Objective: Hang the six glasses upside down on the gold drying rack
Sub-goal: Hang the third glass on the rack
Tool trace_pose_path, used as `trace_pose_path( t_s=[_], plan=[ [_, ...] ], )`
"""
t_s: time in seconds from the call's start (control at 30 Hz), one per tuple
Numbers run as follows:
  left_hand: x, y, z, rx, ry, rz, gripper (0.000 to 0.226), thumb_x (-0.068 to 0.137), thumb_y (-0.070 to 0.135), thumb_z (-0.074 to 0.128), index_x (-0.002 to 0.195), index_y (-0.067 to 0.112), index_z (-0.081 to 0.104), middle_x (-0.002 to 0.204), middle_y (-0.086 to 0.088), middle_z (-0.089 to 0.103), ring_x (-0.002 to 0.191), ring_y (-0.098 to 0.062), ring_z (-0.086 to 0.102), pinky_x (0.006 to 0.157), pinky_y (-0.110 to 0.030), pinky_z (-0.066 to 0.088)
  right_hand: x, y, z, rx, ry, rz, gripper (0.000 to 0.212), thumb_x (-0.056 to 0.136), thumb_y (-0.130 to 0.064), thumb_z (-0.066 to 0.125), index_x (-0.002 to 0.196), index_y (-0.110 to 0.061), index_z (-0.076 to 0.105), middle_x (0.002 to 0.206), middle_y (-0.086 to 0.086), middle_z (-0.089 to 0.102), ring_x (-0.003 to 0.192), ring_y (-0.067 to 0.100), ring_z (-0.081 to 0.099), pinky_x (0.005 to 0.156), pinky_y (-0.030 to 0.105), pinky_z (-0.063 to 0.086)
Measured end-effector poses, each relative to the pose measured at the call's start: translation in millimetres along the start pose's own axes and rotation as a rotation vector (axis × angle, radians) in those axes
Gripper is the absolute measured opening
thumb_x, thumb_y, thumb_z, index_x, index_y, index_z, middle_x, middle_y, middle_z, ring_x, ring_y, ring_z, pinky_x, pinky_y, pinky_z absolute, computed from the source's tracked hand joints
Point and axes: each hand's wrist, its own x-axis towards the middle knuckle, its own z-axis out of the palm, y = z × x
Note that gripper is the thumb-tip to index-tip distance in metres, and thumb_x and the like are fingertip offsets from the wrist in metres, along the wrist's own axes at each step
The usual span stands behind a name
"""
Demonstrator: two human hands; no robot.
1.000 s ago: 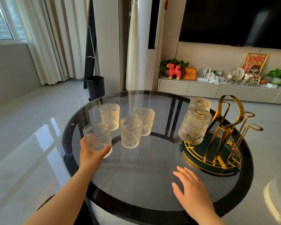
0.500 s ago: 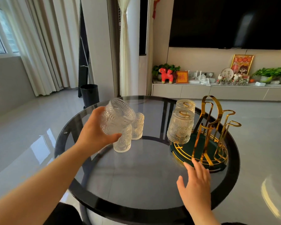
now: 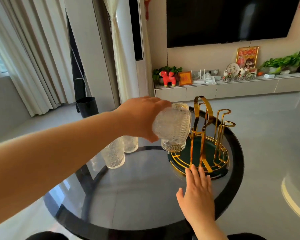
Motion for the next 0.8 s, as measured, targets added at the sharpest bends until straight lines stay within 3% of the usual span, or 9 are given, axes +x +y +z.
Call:
trace_pose_path(
  t_s=[0.33,0.47,0.8],
  plan=[
    [40.3,26.6,-12.2,0.32,-0.11,0.219,0.091,0.061,0.037,0.074,0.134,0.027,0.021,0.136,-0.002,0.038,0.119,-0.024,0.04,0.088,-0.038,0.044,-0.4,1.2,-1.1,0.171,0.043,-0.07,0.06,0.089,-0.025,0.051,0.139,-0.01,0.021,0.151,0.013,0.016,0.139,0.032,0.005,0.105,0.037,-0.008],
    [48.8,38.5,-6.2,0.412,-0.161,0.295,0.091,0.061,0.035,0.075,0.133,0.025,0.021,0.137,-0.006,0.032,0.118,-0.026,0.039,0.086,-0.037,0.046,0.5,3.9,-0.1,0.132,-0.006,-0.073,0.06,0.093,-0.031,0.041,0.141,-0.015,0.01,0.154,0.008,0.005,0.14,0.027,-0.004,0.102,0.035,-0.014],
    [72.4,60.5,9.0,0.388,-0.29,0.351,0.092,0.058,0.028,0.078,0.129,0.017,0.021,0.132,-0.008,0.04,0.117,-0.028,0.041,0.092,-0.04,0.042,-0.2,6.8,0.0,0.18,-0.015,-0.083,0.055,0.092,-0.027,0.042,0.14,-0.017,0.018,0.154,0.007,0.002,0.14,0.025,-0.008,0.103,0.034,-0.015]
  ],
)
